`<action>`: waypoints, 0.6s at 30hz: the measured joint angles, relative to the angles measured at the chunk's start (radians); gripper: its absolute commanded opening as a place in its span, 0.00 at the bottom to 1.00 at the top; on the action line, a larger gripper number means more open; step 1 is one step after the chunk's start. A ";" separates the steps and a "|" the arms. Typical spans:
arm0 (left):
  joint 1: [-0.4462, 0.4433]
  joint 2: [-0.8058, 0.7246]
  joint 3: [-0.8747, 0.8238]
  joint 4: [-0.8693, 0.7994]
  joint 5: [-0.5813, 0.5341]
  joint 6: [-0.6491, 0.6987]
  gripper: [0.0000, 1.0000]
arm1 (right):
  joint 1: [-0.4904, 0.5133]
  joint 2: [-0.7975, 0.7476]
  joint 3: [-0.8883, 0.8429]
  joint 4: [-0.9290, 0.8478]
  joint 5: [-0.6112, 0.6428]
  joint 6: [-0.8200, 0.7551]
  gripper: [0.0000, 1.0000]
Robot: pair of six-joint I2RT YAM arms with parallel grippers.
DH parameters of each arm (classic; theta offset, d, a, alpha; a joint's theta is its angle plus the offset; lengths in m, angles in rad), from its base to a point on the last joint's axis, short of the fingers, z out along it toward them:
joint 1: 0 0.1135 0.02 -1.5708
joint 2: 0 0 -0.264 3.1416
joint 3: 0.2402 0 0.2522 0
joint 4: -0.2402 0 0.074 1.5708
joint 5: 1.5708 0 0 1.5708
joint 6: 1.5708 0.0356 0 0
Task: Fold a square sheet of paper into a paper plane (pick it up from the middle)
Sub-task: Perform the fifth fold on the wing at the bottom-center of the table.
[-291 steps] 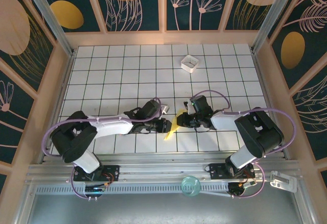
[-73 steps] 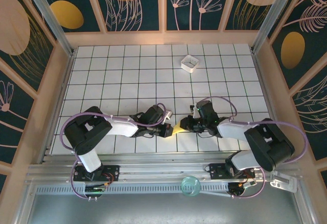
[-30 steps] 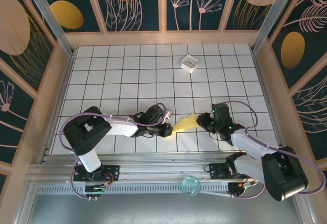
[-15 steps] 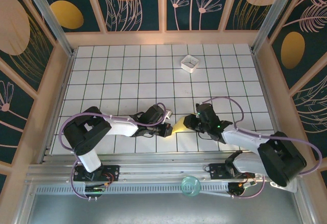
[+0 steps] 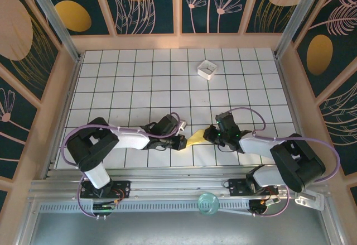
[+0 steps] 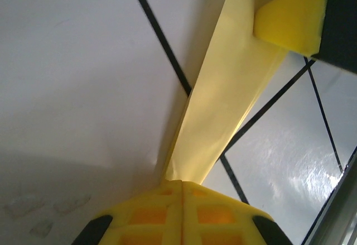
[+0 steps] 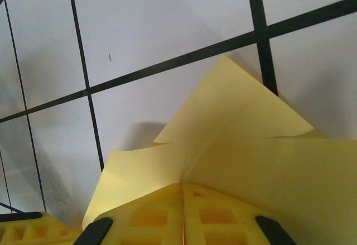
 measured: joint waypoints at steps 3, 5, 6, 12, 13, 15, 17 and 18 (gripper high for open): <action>0.000 -0.021 -0.019 -0.008 0.001 0.000 0.08 | -0.019 0.008 0.000 0.003 -0.021 0.001 0.06; 0.000 -0.033 -0.031 -0.014 0.003 0.000 0.08 | -0.026 0.008 0.000 0.004 -0.032 0.002 0.06; 0.000 -0.039 -0.036 -0.016 0.005 0.000 0.08 | -0.028 0.009 0.000 0.004 -0.035 0.002 0.06; 0.000 -0.057 -0.050 -0.032 0.010 0.029 0.06 | -0.039 0.013 0.000 0.005 -0.052 0.003 0.05; 0.000 -0.059 -0.050 -0.036 0.010 0.038 0.06 | -0.040 0.013 0.000 0.005 -0.053 0.003 0.05; 0.000 -0.059 -0.049 -0.046 0.008 0.051 0.05 | -0.040 0.013 0.000 0.005 -0.053 0.003 0.05; 0.000 -0.059 -0.047 -0.052 0.008 0.065 0.04 | -0.040 0.013 0.000 0.005 -0.053 0.003 0.05; 0.000 -0.059 -0.047 -0.052 0.008 0.068 0.03 | -0.040 0.013 0.000 0.005 -0.053 0.004 0.05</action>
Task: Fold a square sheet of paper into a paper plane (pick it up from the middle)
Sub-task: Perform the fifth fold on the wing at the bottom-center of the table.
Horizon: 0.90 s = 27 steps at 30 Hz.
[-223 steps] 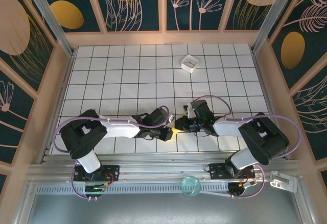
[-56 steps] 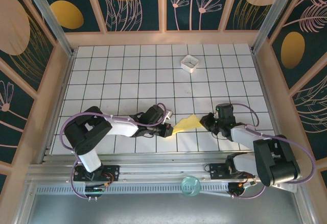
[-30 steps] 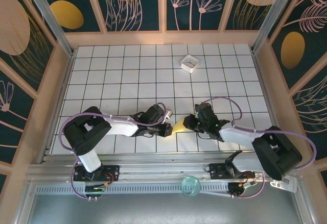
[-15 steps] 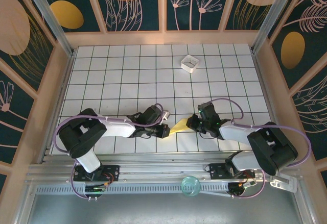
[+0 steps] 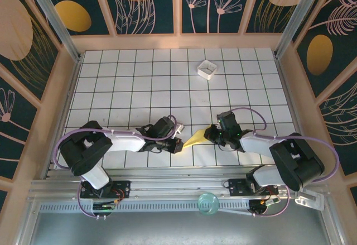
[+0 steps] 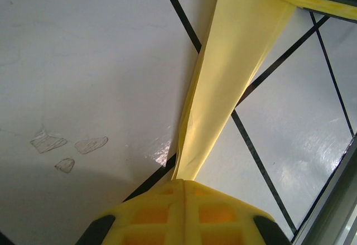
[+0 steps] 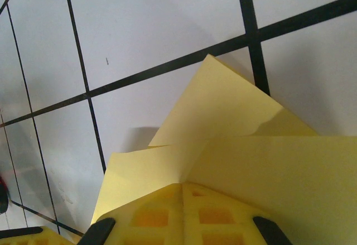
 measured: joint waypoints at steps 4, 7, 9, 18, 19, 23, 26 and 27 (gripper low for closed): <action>0.000 0.000 0.000 -0.006 -0.006 0.011 0.02 | -0.004 0.001 0.000 0.000 -0.005 0.000 0.05; 0.000 -0.002 0.000 -0.007 -0.012 0.011 0.02 | -0.008 0.002 0.000 0.000 -0.011 -0.001 0.05; 0.000 -0.010 -0.003 -0.014 -0.018 0.011 0.02 | -0.011 0.002 0.000 0.000 -0.018 -0.003 0.05; 0.000 -0.109 -0.034 -0.047 0.020 -0.051 0.07 | -0.034 0.009 0.001 0.010 -0.018 -0.012 0.05; 0.000 -0.111 -0.030 -0.029 0.030 -0.064 0.07 | -0.034 0.009 0.001 0.010 -0.018 -0.012 0.05; 0.000 -0.101 -0.004 0.034 0.056 -0.096 0.06 | -0.034 0.009 0.001 0.010 -0.018 -0.016 0.05; 0.000 -0.048 0.039 0.053 0.052 -0.100 0.04 | -0.034 0.009 0.001 0.011 -0.018 -0.023 0.05; 0.000 -0.021 0.057 0.056 0.046 -0.100 0.04 | -0.034 0.009 0.001 0.012 -0.018 -0.024 0.05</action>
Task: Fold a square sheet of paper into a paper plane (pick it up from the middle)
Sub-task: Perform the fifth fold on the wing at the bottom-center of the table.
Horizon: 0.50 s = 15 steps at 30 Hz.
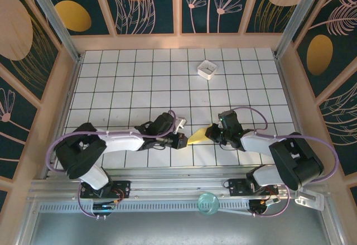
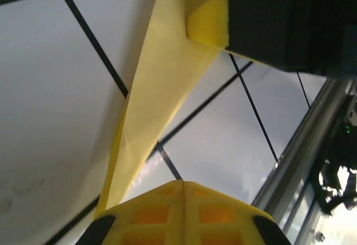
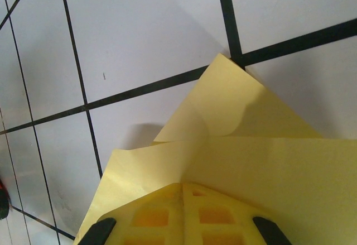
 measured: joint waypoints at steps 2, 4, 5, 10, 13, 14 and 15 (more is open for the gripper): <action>0.000 0.045 0.024 0.001 -0.016 0.002 0.03 | 0.000 0.000 0.000 0.000 0.000 -0.006 0.05; 0.000 0.074 0.031 0.000 -0.029 0.005 0.02 | 0.000 0.000 0.000 0.000 0.000 -0.007 0.05; 0.000 0.085 0.031 -0.002 -0.038 0.007 0.02 | 0.000 0.000 0.002 -0.001 0.000 -0.010 0.06; 0.000 0.122 0.032 0.001 -0.050 0.024 0.00 | 0.000 -0.003 0.018 -0.032 0.000 -0.048 0.11; 0.000 0.122 0.032 0.001 -0.055 0.036 0.00 | 0.003 -0.025 0.028 -0.066 0.000 -0.080 0.14; 0.000 0.122 0.032 0.001 -0.057 0.040 0.00 | 0.008 -0.035 0.034 -0.074 0.000 -0.088 0.15; 0.000 0.122 0.032 0.001 -0.061 0.043 0.00 | 0.017 -0.044 0.039 -0.077 -0.002 -0.093 0.15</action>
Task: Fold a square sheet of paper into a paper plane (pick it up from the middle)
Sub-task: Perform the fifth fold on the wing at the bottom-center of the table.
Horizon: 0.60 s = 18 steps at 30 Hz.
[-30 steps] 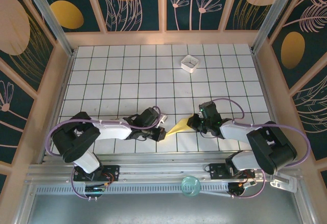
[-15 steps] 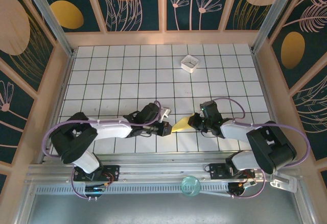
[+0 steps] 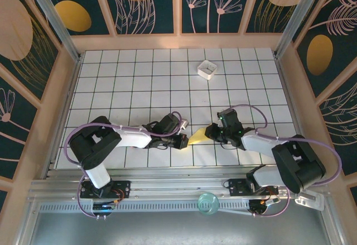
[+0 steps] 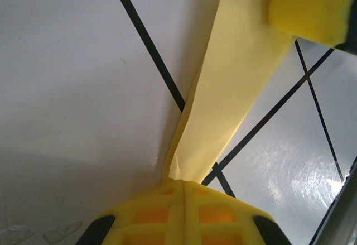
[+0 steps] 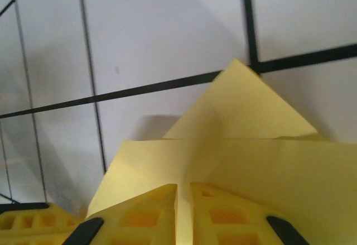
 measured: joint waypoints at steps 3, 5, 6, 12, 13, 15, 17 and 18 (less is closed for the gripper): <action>0.000 0.000 -0.002 0.003 -0.001 0.003 0.00 | 0.054 -0.025 0.009 0.016 -0.016 0.000 0.15; 0.000 0.000 -0.007 0.011 0.000 0.003 0.00 | 0.091 -0.031 0.005 0.040 -0.034 0.013 0.13; 0.000 0.000 -0.009 0.016 0.000 0.003 0.00 | 0.110 -0.031 -0.002 0.064 -0.044 0.026 0.12; 0.000 0.000 -0.014 0.027 0.000 0.003 0.00 | 0.174 0.001 -0.043 0.169 -0.080 0.106 0.10; 0.000 0.000 -0.015 0.027 0.000 0.003 0.00 | 0.182 0.011 -0.043 0.183 -0.083 0.114 0.10; 0.000 0.000 -0.015 0.028 0.000 0.003 0.00 | 0.197 0.033 -0.044 0.211 -0.085 0.137 0.09; 0.000 0.000 -0.015 0.029 0.000 0.003 0.00 | 0.209 0.047 -0.050 0.233 -0.085 0.155 0.09; 0.000 0.000 -0.015 0.029 0.000 0.003 0.00 | 0.215 0.053 -0.055 0.246 -0.085 0.167 0.09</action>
